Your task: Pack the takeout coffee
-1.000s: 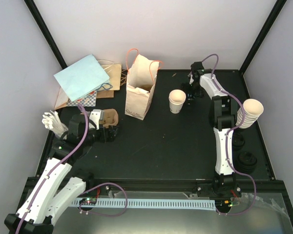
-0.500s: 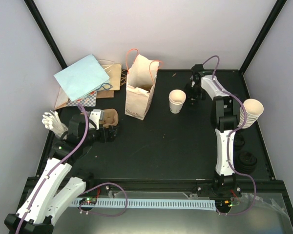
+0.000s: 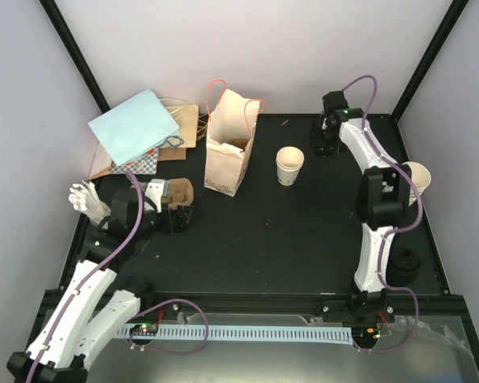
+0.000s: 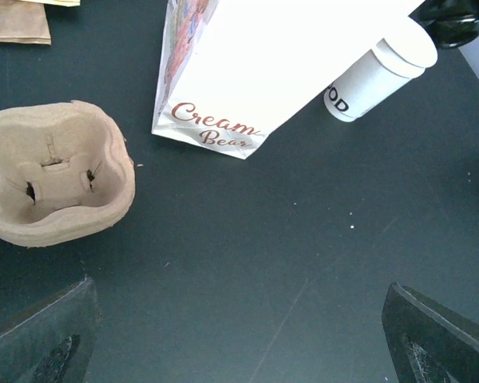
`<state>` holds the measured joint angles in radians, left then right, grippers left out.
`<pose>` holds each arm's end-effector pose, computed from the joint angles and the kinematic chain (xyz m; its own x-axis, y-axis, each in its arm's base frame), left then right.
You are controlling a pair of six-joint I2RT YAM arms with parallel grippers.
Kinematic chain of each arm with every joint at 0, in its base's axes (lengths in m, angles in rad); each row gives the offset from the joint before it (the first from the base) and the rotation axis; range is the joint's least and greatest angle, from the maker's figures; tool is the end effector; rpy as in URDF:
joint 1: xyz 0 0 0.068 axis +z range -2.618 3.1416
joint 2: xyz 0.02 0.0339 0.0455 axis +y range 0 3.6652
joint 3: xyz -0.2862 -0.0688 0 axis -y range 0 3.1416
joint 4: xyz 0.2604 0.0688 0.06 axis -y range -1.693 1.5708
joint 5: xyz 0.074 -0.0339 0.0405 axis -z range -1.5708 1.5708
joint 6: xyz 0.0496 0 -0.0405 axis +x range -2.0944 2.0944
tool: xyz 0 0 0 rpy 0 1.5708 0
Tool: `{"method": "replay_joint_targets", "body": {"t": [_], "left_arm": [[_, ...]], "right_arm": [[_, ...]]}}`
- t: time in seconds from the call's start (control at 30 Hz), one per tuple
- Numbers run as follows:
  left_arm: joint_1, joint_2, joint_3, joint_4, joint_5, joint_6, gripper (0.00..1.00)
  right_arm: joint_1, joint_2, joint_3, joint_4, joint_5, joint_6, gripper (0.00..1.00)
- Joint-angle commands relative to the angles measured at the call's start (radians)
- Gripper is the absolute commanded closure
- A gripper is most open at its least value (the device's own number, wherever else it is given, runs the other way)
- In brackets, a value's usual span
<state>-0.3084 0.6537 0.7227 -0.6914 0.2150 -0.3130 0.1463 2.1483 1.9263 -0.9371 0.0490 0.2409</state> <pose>0.1377 -0.0550 0.2940 -0.6707 -0.1021 -0.7347 0.2682 0.8901 -0.3685 0.4880 0.0695 0.2413 -0.9106 0.1067 -0.3993 0.0937 0.9942 0.0519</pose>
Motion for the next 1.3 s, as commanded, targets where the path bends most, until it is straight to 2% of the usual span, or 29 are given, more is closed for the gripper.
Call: {"method": "replay_joint_targets", "body": {"t": [0.0,0.23,0.3,0.43,0.6,0.77,0.97,1.03,1.27], "left_arm": [[0.003,-0.009,0.030,-0.006,0.054,0.004,0.01],[0.003,0.039,0.185,-0.004,0.245,-0.063,0.01],[0.003,0.064,0.242,0.026,0.315,-0.123,0.01],[0.004,0.142,0.363,0.099,0.464,-0.274,0.01],[0.003,0.205,0.457,0.165,0.594,-0.406,0.05],[-0.004,0.219,0.439,0.255,0.697,-0.547,0.07],[-0.063,0.214,0.332,0.468,0.701,-0.733,0.13],[-0.075,0.221,0.339,0.459,0.686,-0.732,0.13],[-0.081,0.250,0.317,0.364,0.672,-0.724,0.26]], "right_arm": [[0.029,-0.219,-0.109,0.109,0.051,-0.017,0.31],[0.142,-0.584,-0.375,0.347,-0.041,-0.079,0.31],[0.239,-0.706,-0.483,0.435,-0.041,-0.139,0.30],[0.446,-0.889,-0.654,0.600,0.066,-0.271,0.29],[0.532,-1.036,-0.768,0.680,-0.058,-0.258,0.30],[0.567,-1.091,-0.831,0.703,-0.224,-0.244,0.33],[0.719,-1.054,-0.840,0.677,-0.158,-0.300,0.34],[0.755,-1.036,-0.834,0.657,-0.128,-0.318,0.33],[0.835,-0.985,-0.817,0.604,-0.049,-0.383,0.35]]}}
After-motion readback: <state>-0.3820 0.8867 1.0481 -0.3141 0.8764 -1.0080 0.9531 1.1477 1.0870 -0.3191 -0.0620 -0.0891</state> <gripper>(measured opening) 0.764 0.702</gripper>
